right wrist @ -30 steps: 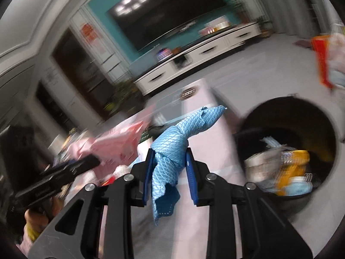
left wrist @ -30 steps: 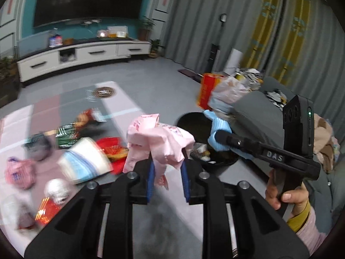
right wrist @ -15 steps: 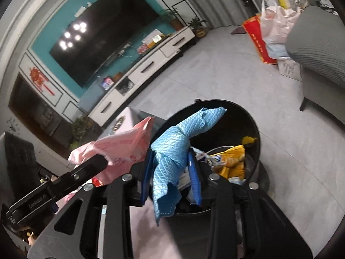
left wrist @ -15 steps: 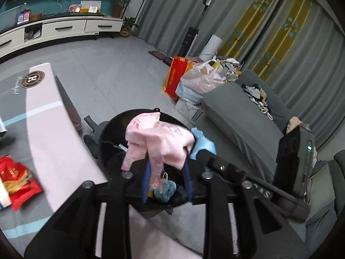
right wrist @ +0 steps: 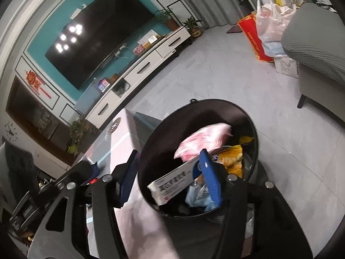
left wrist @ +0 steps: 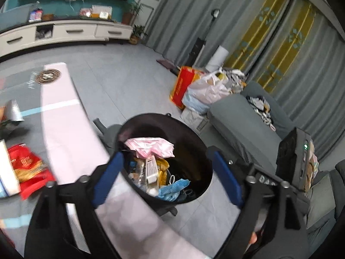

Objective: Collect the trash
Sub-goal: 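Move both items over the bin and open both tools to drop them, then grasp the red cigarette box with the right tool while the left tool grasps the white plastic bag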

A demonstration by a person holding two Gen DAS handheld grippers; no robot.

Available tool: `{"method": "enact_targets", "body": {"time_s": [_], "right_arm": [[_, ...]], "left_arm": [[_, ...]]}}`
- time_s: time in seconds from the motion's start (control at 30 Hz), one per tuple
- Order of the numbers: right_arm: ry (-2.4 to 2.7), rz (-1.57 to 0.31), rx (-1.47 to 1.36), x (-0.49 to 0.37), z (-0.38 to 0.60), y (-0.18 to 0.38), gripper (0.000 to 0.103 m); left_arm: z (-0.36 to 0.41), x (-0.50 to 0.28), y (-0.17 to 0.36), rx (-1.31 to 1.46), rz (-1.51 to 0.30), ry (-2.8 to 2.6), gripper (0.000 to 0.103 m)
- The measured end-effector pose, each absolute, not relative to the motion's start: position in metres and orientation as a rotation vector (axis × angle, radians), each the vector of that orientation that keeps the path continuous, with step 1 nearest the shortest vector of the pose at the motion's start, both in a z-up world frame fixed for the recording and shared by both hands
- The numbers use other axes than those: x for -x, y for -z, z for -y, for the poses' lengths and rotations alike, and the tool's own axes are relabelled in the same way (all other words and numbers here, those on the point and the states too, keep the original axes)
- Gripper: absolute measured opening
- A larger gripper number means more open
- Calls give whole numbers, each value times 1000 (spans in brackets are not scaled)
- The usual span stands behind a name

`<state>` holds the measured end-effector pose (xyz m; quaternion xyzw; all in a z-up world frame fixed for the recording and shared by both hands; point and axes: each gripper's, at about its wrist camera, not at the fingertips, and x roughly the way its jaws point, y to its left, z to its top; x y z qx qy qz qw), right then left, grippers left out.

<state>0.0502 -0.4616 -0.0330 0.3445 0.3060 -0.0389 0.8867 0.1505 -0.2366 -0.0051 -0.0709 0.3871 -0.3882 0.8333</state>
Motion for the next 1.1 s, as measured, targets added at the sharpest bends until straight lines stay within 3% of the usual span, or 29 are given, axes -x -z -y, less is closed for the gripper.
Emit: {"method": "enact_targets", "body": {"time_s": [0.1, 0.33, 0.5, 0.7, 0.87, 1.1], "right_arm": [[41, -621, -681, -52, 446, 23, 59], [-39, -574, -586, -60, 394, -1, 78], [-170, -615, -465, -77, 335, -8, 86], [-336, -695, -333, -88, 256, -8, 88], [-449, -763, -231, -90, 193, -2, 91], [-512, -848, 12, -90, 119, 25, 93]], "left_arm": [[206, -132, -6, 173, -756, 785, 101], [115, -101, -21, 253, -645, 602, 101], [42, -87, -29, 222, -602, 443, 101], [-38, -93, -30, 141, -676, 195, 101], [-104, -91, -1, 147, -698, 18, 101], [-132, -98, 17, 181, -776, 11, 101]]}}
